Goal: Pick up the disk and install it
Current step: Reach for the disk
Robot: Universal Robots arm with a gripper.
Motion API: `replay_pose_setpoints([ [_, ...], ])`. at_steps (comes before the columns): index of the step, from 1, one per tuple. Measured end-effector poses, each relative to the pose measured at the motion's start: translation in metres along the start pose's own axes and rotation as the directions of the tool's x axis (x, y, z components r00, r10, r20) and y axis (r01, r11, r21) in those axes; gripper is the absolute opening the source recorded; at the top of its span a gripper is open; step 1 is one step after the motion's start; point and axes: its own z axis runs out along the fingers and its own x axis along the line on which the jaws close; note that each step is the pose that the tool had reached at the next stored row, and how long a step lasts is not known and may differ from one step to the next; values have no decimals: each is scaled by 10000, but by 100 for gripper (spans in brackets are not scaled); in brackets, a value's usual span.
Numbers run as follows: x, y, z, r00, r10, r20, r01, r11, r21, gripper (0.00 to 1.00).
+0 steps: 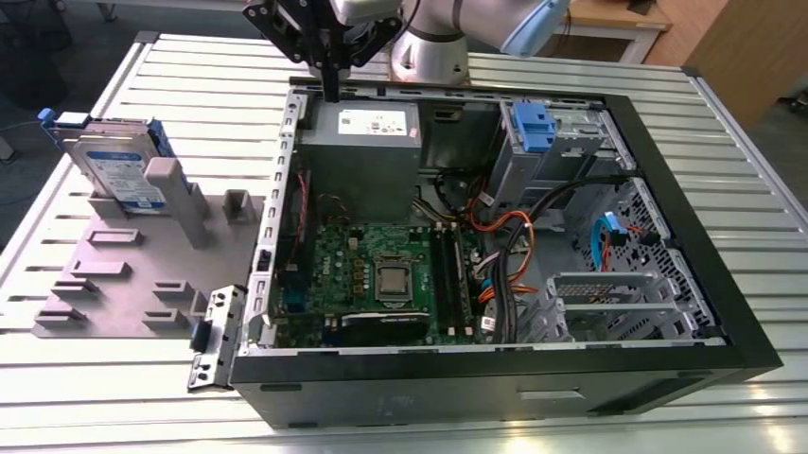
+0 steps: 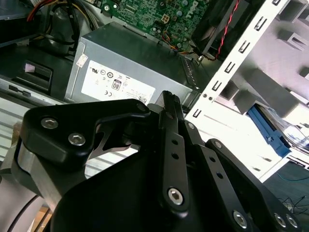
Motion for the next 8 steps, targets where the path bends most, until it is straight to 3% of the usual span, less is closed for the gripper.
replay_pose_setpoints([
  [8,30,-2,-1,10000,0,0,0,10000,0,11],
])
